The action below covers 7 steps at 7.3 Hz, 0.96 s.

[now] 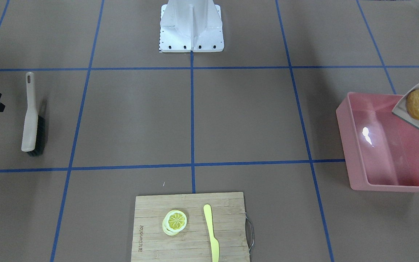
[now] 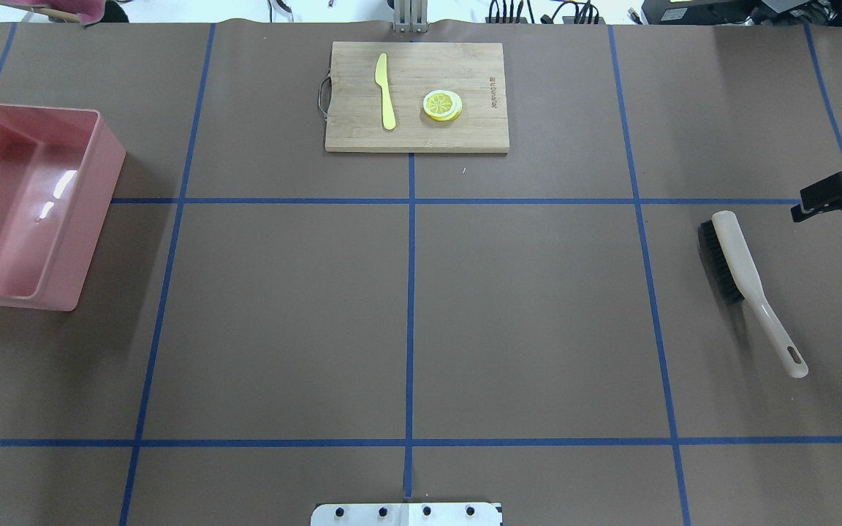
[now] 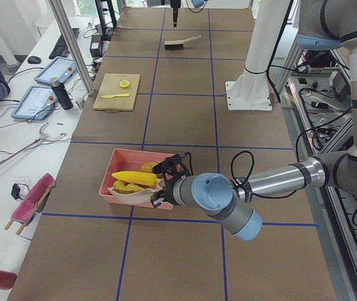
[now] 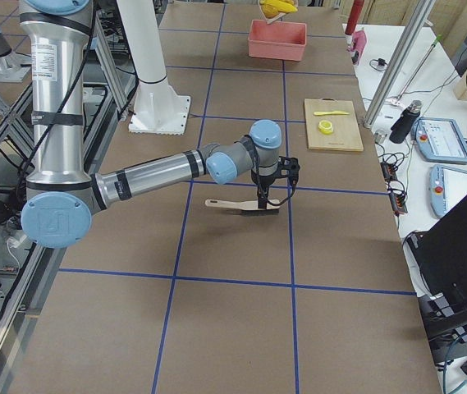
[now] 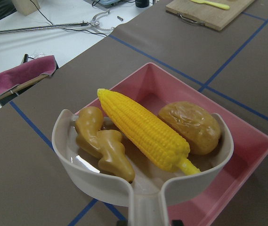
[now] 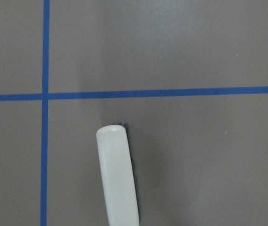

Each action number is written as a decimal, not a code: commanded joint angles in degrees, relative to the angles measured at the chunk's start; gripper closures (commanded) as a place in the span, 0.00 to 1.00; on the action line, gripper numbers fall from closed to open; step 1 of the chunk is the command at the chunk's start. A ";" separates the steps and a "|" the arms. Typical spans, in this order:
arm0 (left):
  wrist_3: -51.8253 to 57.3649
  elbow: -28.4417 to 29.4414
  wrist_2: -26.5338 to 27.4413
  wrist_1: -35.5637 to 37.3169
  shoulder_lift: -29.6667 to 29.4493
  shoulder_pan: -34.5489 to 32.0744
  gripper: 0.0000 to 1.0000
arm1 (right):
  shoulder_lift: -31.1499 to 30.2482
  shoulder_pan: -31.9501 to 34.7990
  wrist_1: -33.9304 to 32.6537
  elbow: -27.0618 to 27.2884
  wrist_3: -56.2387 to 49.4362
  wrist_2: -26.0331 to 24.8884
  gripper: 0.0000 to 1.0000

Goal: Sweep and dump trash into bin
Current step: 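Tilt the dustpan with the left gripper to dump the items into the bin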

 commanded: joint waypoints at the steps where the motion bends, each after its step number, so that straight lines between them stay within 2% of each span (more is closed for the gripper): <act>1: 6.47 -3.30 3.65 4.57 0.12 2.67 1.00 | 0.25 6.29 -0.11 -2.59 -12.64 -2.88 0.00; 3: 13.12 -4.62 8.47 5.36 0.04 4.61 1.00 | -0.45 9.81 -1.42 -6.37 -16.88 -2.99 0.00; 5: 18.74 -7.87 10.77 11.66 -0.05 4.62 1.00 | -0.28 11.57 -3.27 -7.53 -17.05 -3.07 0.00; 7: 19.30 -8.32 13.23 12.13 -0.31 5.23 1.00 | -0.37 12.98 -2.66 -10.15 -18.71 -2.46 0.00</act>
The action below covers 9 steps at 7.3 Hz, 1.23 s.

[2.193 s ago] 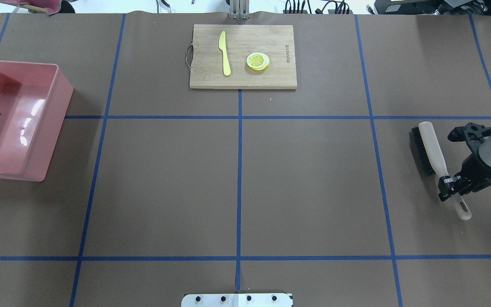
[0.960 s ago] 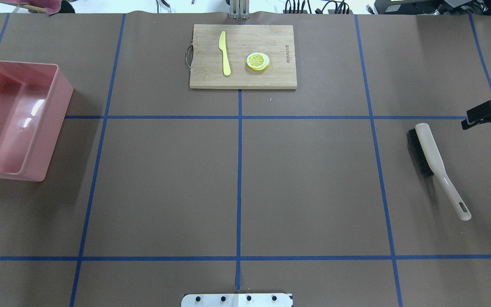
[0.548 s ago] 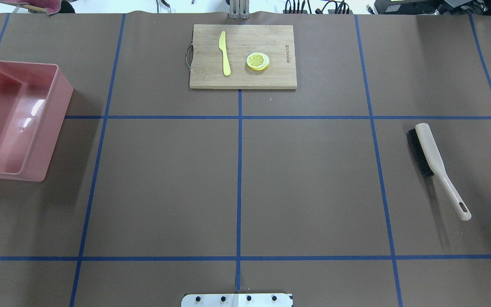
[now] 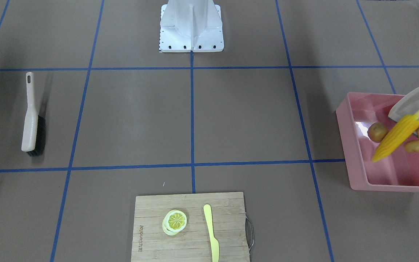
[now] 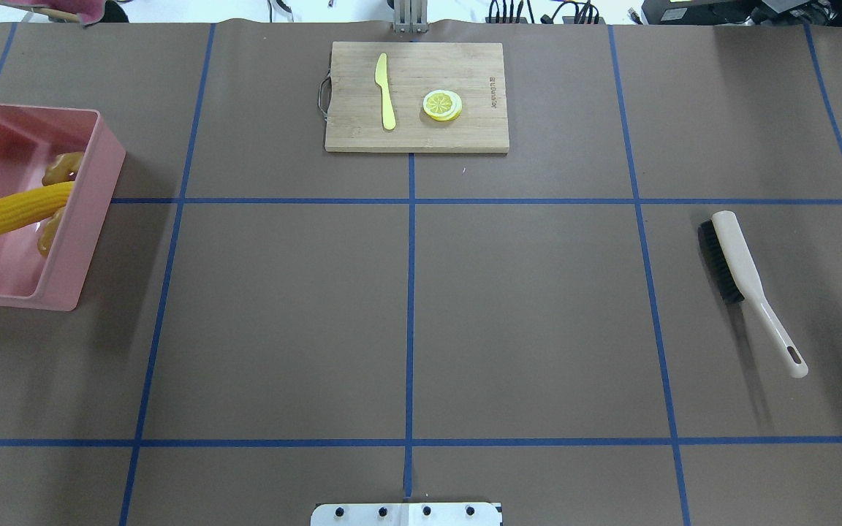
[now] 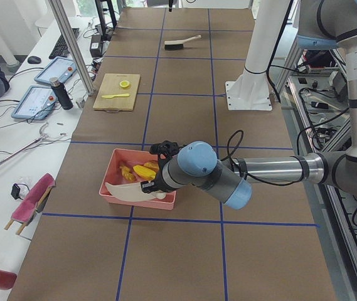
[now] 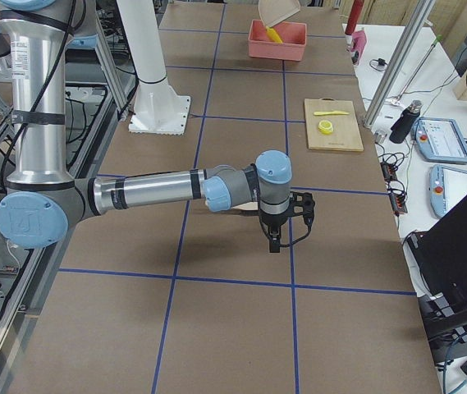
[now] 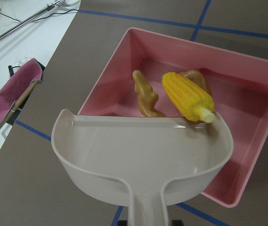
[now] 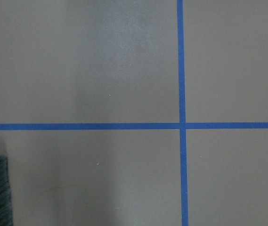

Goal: Sweep and dump trash into bin
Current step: 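Tilt the dustpan with the left gripper to dump the items into the bin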

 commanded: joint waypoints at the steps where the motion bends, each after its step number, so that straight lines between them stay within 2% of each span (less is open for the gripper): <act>1: 0.92 -1.49 1.97 0.75 0.12 0.54 1.00 | -0.03 3.43 -0.06 -1.89 -1.99 1.43 0.00; 2: 5.79 -1.94 2.50 2.58 0.30 0.11 1.00 | -1.33 6.24 -0.41 -1.89 -2.00 4.40 0.00; 3: 11.84 -3.60 2.67 7.38 1.17 -1.03 1.00 | -1.69 7.66 -0.41 -1.98 -2.09 5.82 0.00; 6: 14.72 -5.46 2.50 9.53 1.89 -3.41 1.00 | -2.75 7.76 0.12 -3.48 -3.76 5.13 0.00; 7: 14.02 -5.81 1.46 10.06 1.36 -3.59 1.00 | -2.84 7.76 -0.14 -3.65 -3.67 5.56 0.00; 9: 12.88 -6.25 -4.42 12.96 0.30 -7.18 1.00 | -3.81 8.03 0.38 -3.56 -3.67 5.57 0.00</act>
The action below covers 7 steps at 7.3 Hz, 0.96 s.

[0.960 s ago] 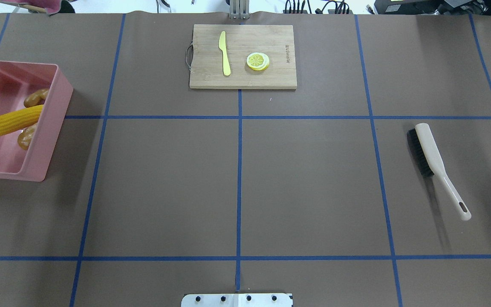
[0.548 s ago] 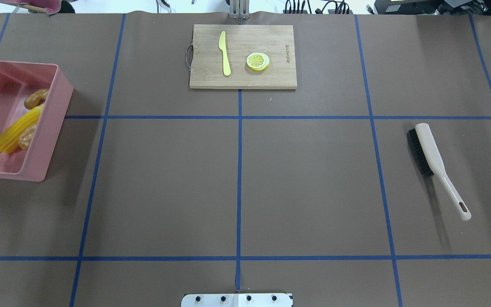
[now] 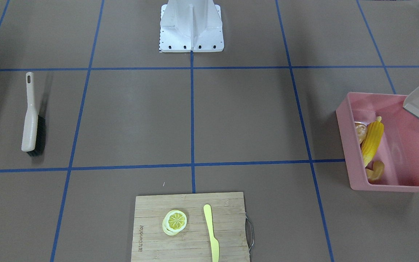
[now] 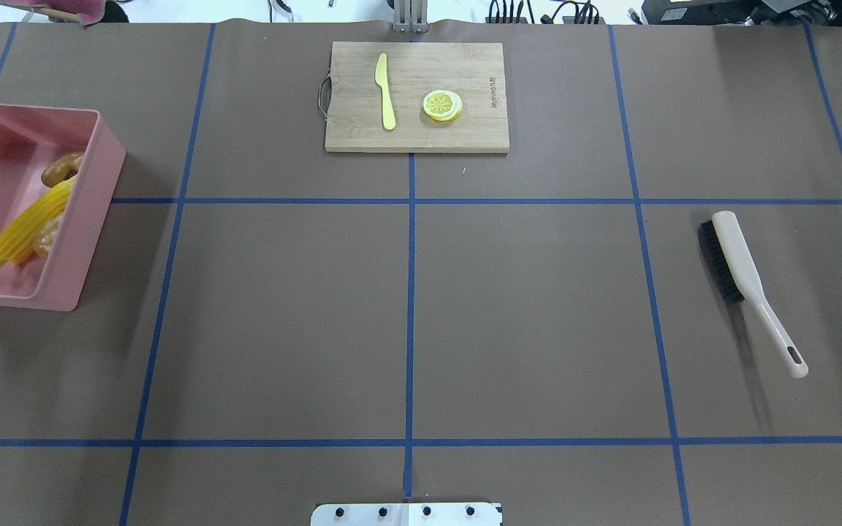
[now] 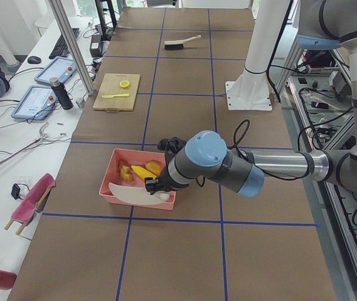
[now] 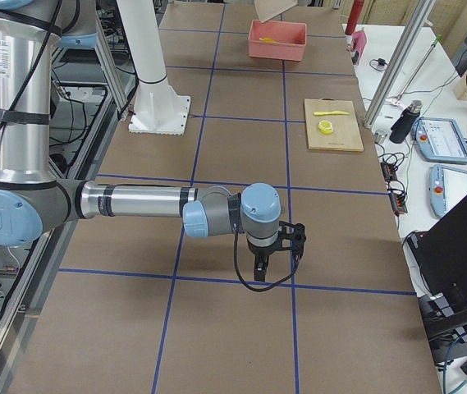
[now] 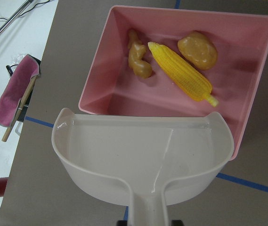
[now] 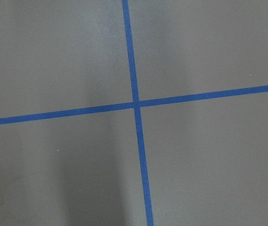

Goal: Sweep and dump trash into bin
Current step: 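Bring the empty dustpan back over the table with the left gripper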

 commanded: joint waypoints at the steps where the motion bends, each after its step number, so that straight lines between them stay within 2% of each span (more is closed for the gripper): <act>1: -3.61 -0.21 -5.58 1.25 -1.91 -1.81 1.00 | 0.41 0.13 0.22 -0.24 0.25 -0.72 0.00; 3: -13.52 -2.21 -9.11 -0.15 -4.64 -0.93 1.00 | 0.32 0.04 0.04 -0.25 0.08 -0.90 0.00; 4: -19.23 -4.05 -9.64 -1.99 -5.00 1.51 1.00 | 0.07 0.30 -0.65 0.27 0.08 -0.81 0.00; 7: -33.39 -7.31 -7.20 -8.05 -6.40 9.77 1.00 | -1.34 2.23 -2.40 0.37 -2.99 -0.99 0.00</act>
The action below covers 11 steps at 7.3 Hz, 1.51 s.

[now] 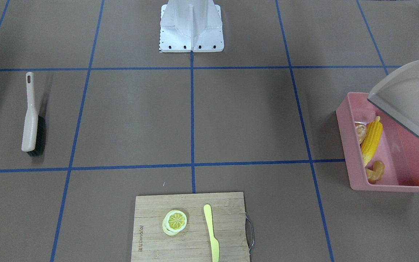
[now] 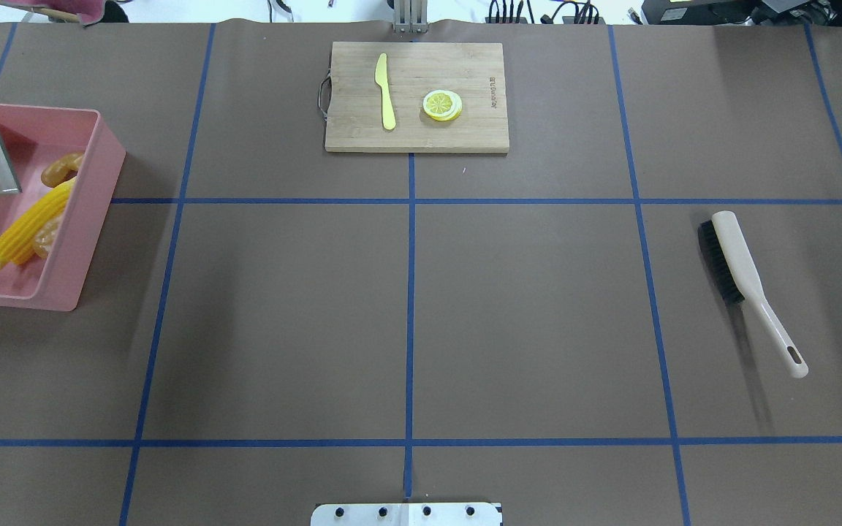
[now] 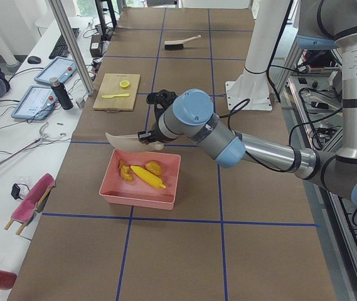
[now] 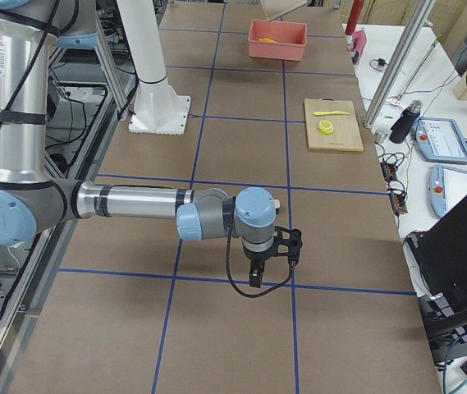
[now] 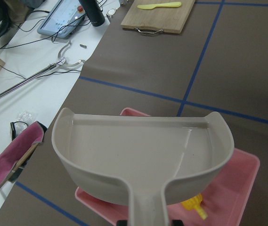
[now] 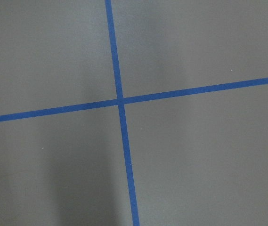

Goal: Sweep and dump trash into bin
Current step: 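Bring the empty dustpan back over the table with the left gripper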

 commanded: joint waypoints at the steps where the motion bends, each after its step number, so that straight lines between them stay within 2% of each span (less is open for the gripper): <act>1: -10.32 -1.83 3.31 -4.24 -1.93 6.11 1.00 | -0.09 -1.06 -4.36 0.45 -1.86 -1.43 0.00; 3: -22.07 -1.84 9.10 -12.82 -4.30 14.71 1.00 | 0.26 -0.47 -10.33 4.47 -4.92 -5.99 0.00; 4: -27.97 -1.92 12.61 -18.26 -4.66 20.50 1.00 | 0.70 -0.55 -11.23 4.67 -5.46 -7.06 0.00; 6: -30.75 -1.40 17.47 -23.66 -5.28 31.84 1.00 | -0.09 0.41 -11.16 4.41 -5.55 -5.76 0.00; 7: -30.76 -0.88 17.39 -24.03 -5.63 37.03 1.00 | -0.09 0.59 -11.07 4.24 -7.73 -5.67 0.00; 9: -30.67 3.76 17.74 -24.20 -11.75 46.36 1.00 | -0.09 0.68 -10.72 4.15 -8.72 -5.75 0.00; 10: -30.67 4.66 21.14 -24.03 -14.65 49.35 1.00 | -0.61 0.85 -10.63 4.24 -8.72 -5.75 0.00; 11: -30.49 5.36 22.04 -24.03 -15.64 53.56 1.00 | -0.79 0.94 -10.63 4.32 -8.72 -5.84 0.00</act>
